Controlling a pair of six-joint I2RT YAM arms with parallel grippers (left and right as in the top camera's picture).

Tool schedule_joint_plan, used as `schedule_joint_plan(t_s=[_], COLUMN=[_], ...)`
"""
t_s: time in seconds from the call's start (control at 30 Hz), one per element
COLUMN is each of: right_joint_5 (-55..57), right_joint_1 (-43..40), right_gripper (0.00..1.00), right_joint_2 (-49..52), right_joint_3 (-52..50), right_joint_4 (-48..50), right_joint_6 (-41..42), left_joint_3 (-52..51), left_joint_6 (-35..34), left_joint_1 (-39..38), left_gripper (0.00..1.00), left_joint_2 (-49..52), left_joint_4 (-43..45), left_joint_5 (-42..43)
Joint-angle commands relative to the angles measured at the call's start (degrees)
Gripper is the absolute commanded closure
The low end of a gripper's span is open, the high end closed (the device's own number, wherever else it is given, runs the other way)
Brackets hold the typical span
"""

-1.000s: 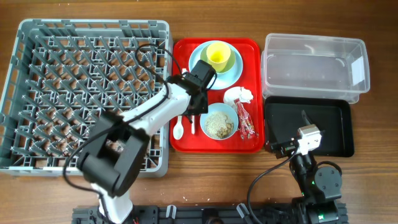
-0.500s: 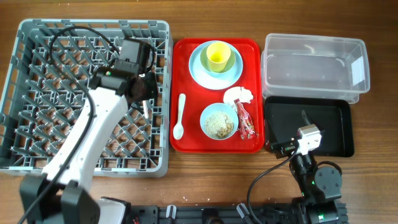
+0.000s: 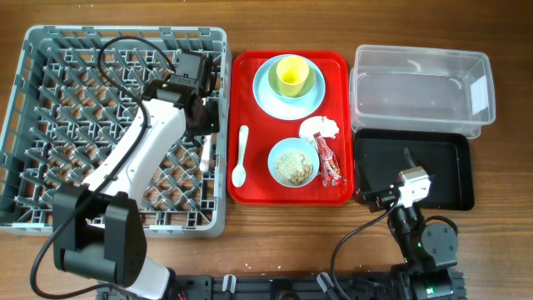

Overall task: Sort waste into correct bins and load items into the dishwasher rack
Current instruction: 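Grasp the white fork with the left gripper and place it in the rack, then reach the left gripper back to the white spoon on the tray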

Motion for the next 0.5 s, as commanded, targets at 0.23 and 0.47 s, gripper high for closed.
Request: schedule_joint_plan(t_s=[0.23, 0.47], right_joint_5=[0.15, 0.15], right_joint_1=[0.28, 0.28], right_gripper=[0.00, 0.00], right_joint_2=[-0.31, -0.31], right_joint_3=[-0.04, -0.04], right_joint_4=[0.17, 0.17], right_joint_6=[0.87, 0.85], left_joint_3=[4.11, -0.04], left_joint_6=[0.04, -11.21], left_joint_1=[-1.86, -18.08], left_gripper=[0.78, 0.76], left_joint_2=[-9.99, -11.10], left_joint_4=[-0.92, -6.82], left_joint_5=[4.13, 2.60])
